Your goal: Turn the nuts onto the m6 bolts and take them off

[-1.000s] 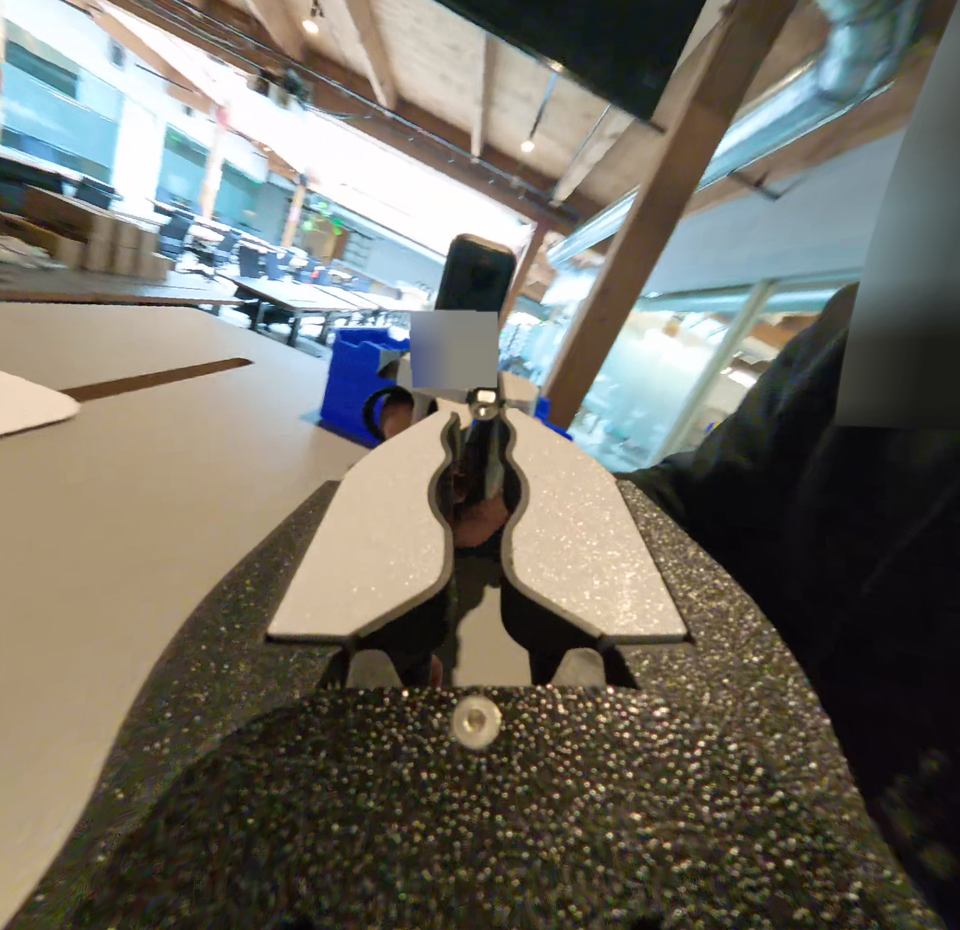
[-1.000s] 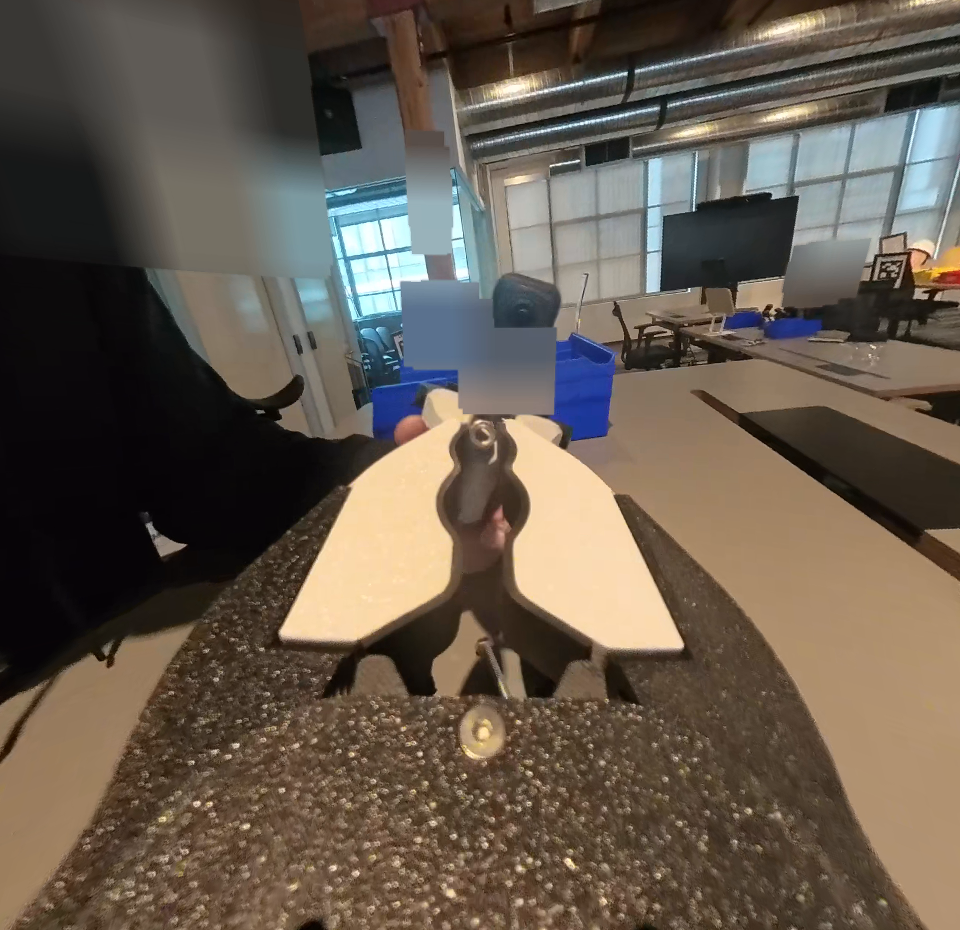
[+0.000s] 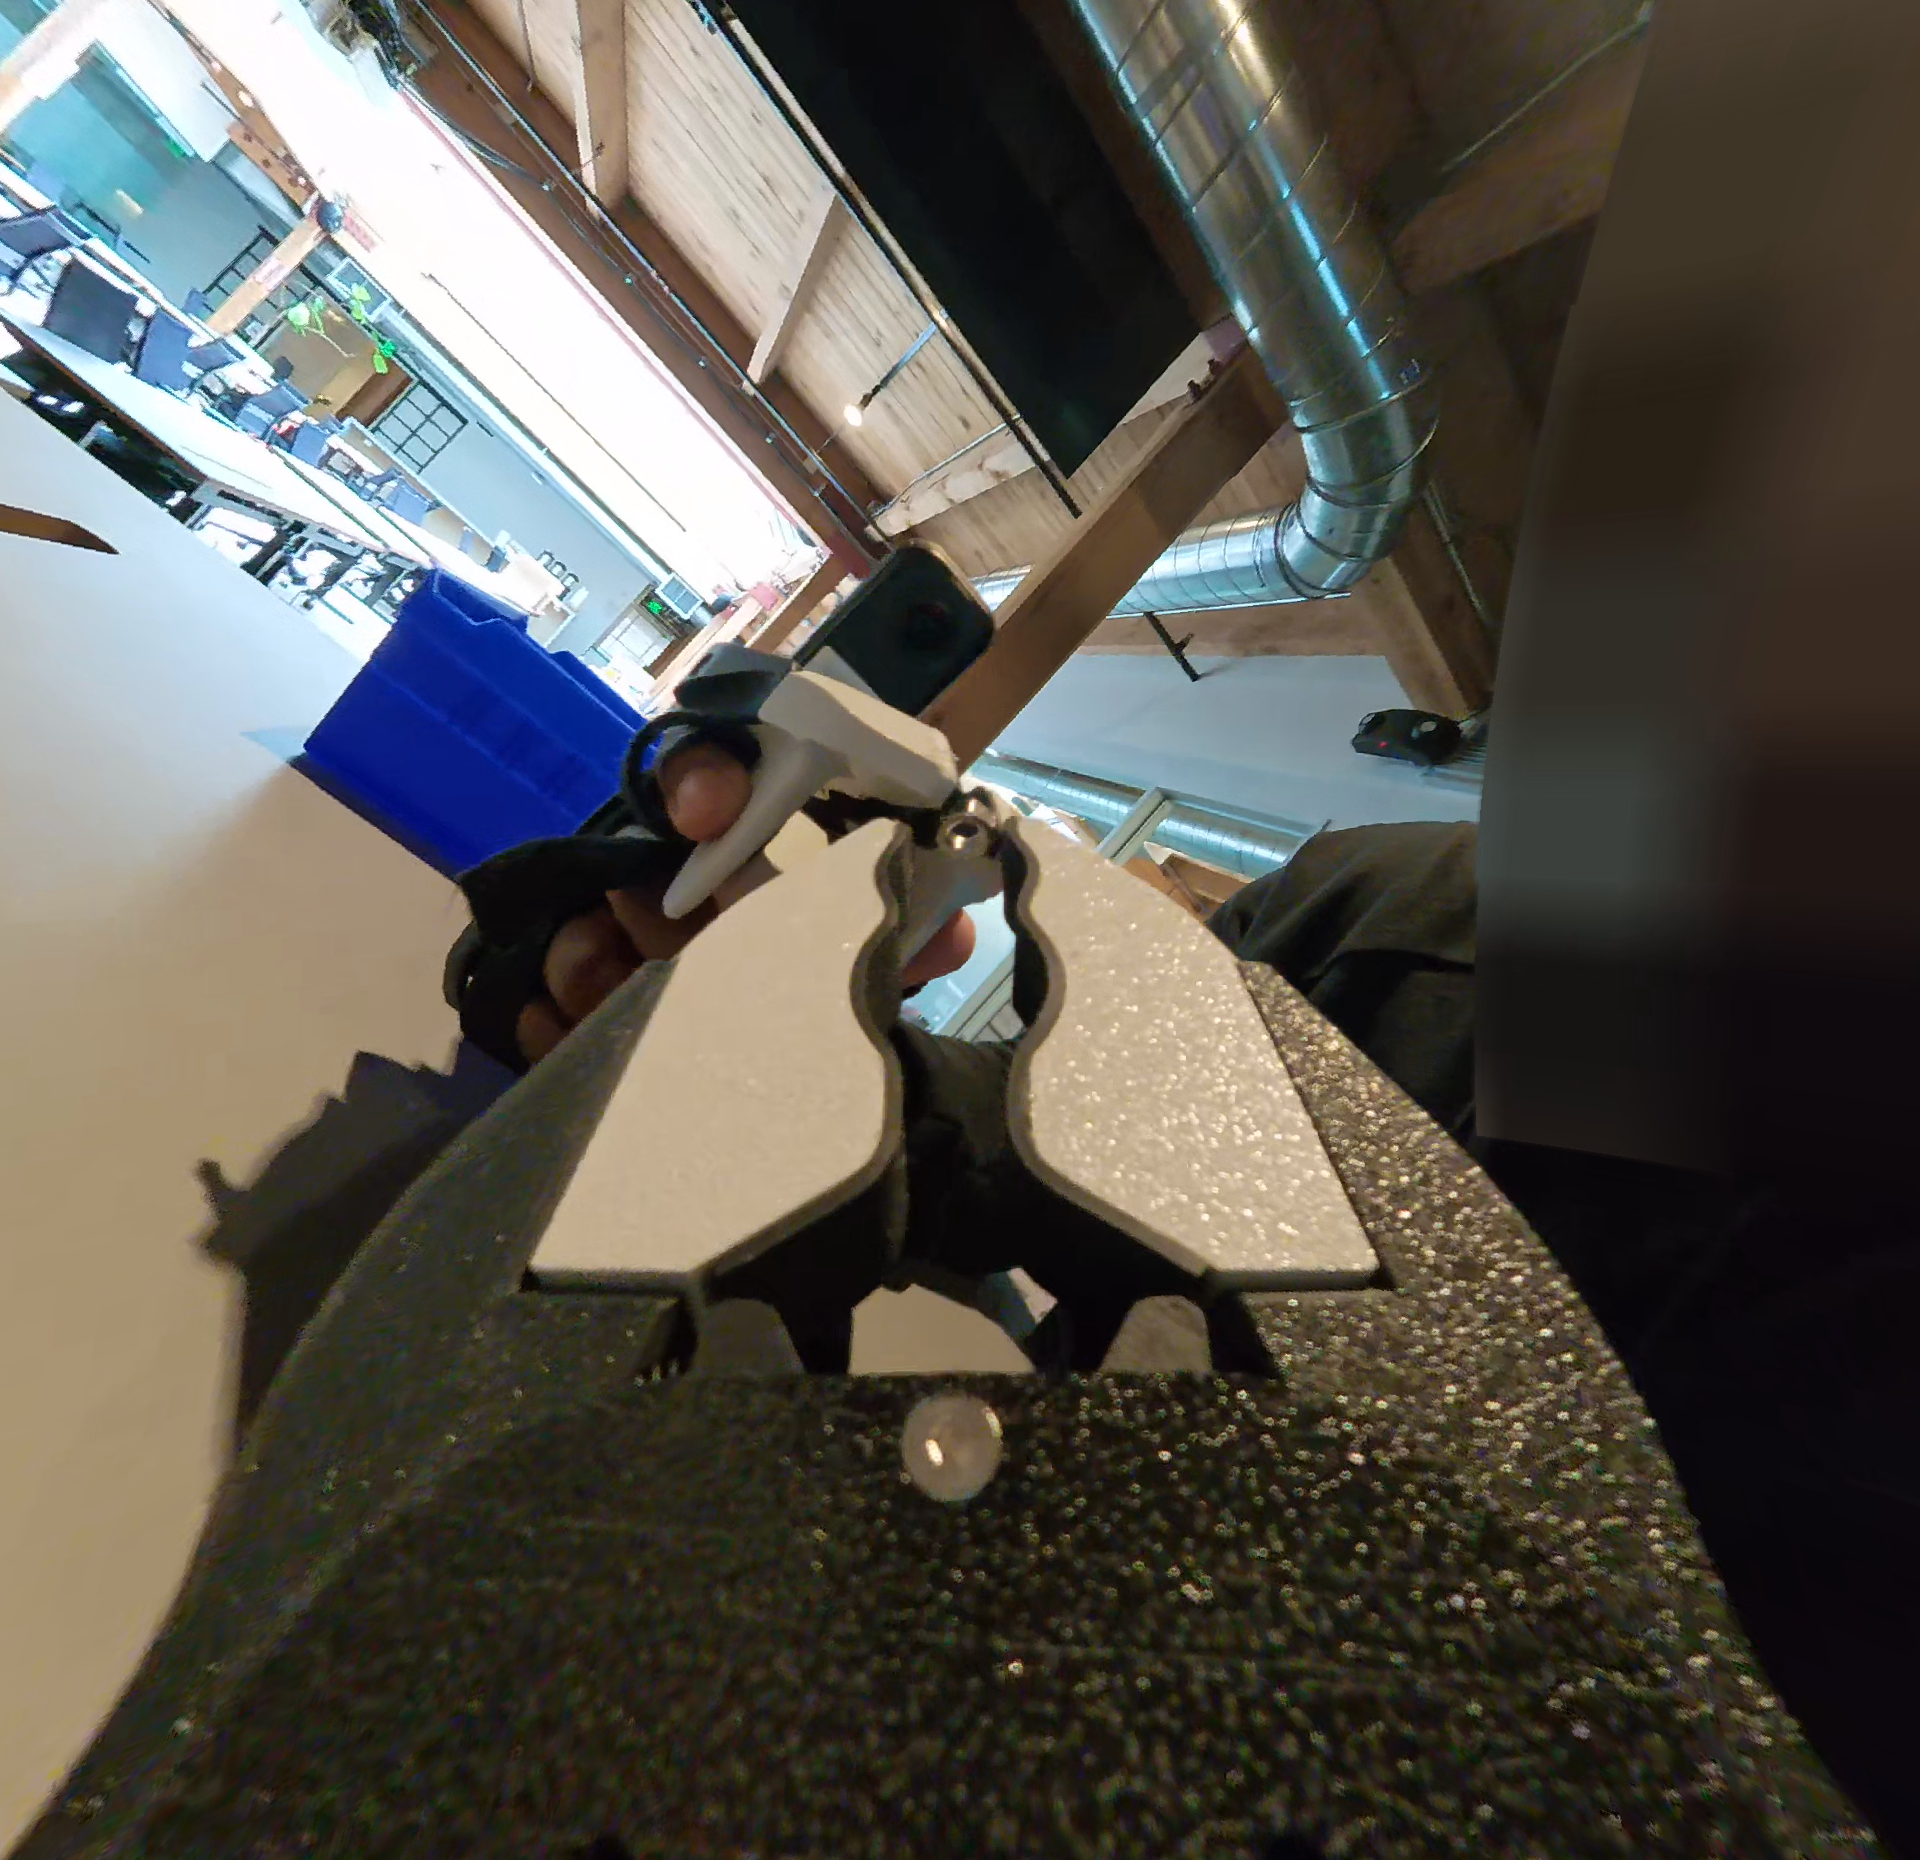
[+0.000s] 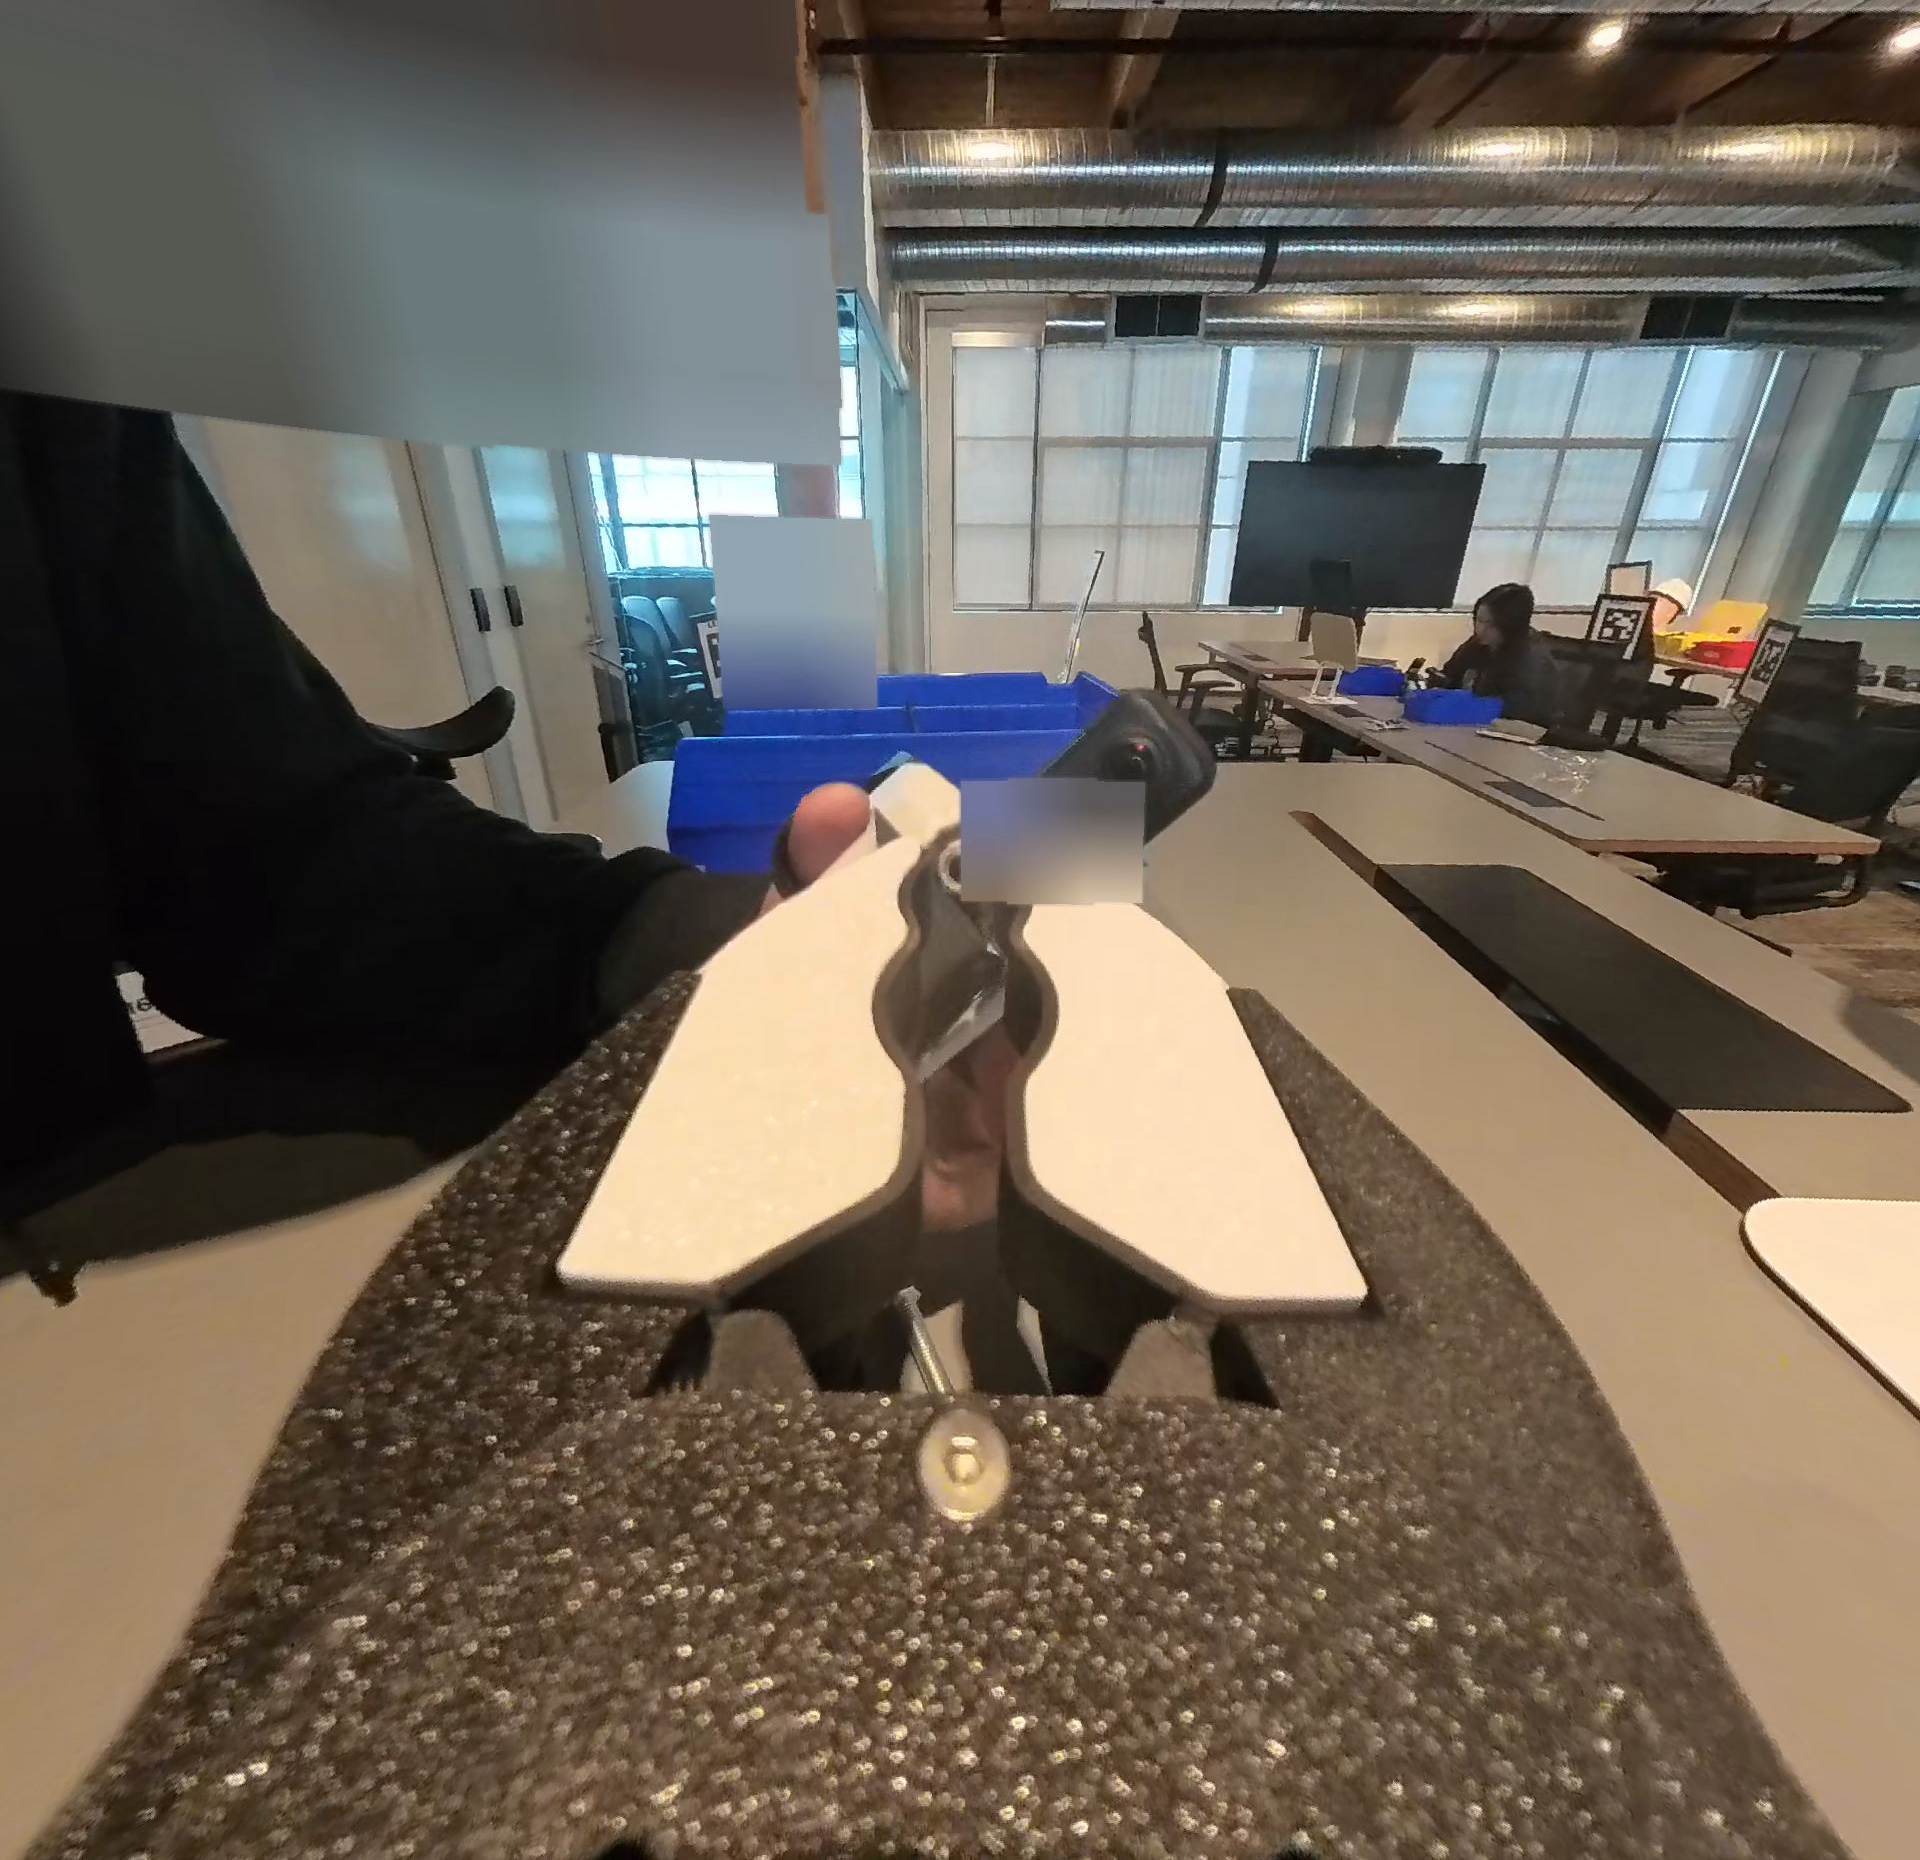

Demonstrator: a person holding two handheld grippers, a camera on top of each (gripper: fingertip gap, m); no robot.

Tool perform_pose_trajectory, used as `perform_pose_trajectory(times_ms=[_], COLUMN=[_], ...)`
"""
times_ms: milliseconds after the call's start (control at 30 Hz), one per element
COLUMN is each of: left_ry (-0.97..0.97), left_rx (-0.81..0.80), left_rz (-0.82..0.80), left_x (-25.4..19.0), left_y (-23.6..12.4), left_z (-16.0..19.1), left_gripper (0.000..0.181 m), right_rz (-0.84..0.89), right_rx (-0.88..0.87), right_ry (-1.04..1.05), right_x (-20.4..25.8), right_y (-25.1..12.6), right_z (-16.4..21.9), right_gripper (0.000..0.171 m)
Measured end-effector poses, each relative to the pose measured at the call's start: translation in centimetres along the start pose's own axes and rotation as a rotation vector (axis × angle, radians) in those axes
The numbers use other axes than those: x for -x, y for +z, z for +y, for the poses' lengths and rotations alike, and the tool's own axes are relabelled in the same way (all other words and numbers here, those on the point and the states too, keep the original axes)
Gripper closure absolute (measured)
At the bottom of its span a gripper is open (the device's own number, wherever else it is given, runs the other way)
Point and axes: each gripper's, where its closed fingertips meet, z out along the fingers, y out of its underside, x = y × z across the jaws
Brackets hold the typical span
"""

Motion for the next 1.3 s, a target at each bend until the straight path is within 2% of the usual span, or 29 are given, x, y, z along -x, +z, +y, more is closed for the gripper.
perform_pose_trajectory(times_ms=[367,567,800,1067,1300], left_ry=[-0.006,0.087,0.078,0.044,0.029], left_rx=[0.005,0.099,0.153,0.195,0.211], left_rz=[0.014,-0.060,-0.080,-0.096,-0.099], left_x=[0.0,0.5,0.7,1.1,1.2], left_y=[0.0,-0.6,-1.4,-1.3,-1.3], left_z=[0.0,0.8,1.2,1.8,2.1], left_gripper=[0.170,0.171,0.171,0.171,0.171], right_rz=[0.014,0.043,0.056,0.061,0.070], right_rx=[0.028,0.147,0.257,0.268,0.287], right_ry=[-0.034,-0.181,-0.347,-0.401,-0.409], right_x=[0.0,0.2,0.6,0.9,0.7], right_y=[0.2,-0.1,0.0,0.4,0.5], right_z=[0.5,1.4,2.7,2.8,3.2], right_gripper=[0.160,0.160,0.155,0.154,0.160])
